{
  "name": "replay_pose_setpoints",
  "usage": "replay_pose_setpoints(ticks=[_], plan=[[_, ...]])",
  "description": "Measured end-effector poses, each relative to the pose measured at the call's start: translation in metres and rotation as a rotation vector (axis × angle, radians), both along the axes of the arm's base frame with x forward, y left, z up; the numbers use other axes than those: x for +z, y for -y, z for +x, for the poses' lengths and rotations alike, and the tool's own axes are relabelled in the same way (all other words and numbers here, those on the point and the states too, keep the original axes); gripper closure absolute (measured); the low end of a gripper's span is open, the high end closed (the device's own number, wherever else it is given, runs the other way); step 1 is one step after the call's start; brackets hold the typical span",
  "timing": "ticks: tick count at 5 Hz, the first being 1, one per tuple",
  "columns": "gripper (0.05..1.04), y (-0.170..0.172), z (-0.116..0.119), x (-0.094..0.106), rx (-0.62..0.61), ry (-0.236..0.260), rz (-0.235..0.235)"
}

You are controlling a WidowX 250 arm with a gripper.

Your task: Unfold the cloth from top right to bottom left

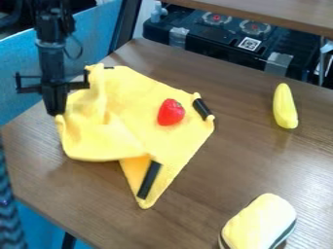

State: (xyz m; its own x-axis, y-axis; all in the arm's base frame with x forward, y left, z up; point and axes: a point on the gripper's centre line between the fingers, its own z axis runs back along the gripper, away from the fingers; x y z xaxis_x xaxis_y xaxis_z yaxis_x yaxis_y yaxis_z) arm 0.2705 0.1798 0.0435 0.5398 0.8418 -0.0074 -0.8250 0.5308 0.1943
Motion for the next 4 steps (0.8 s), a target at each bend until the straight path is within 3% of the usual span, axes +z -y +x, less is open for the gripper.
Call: replay_pose_setpoints(ticks=[1, 2, 3, 4], plan=[[1.024, -0.009, -0.007, -0.012, 0.011, -0.068, 0.031], [1.024, -0.023, -0.019, -0.014, 0.024, -0.097, 0.051], [1.024, -0.022, -0.031, -0.017, 0.011, -0.129, 0.019], [1.024, -0.025, -0.037, -0.007, 0.004, -0.108, 0.02]])
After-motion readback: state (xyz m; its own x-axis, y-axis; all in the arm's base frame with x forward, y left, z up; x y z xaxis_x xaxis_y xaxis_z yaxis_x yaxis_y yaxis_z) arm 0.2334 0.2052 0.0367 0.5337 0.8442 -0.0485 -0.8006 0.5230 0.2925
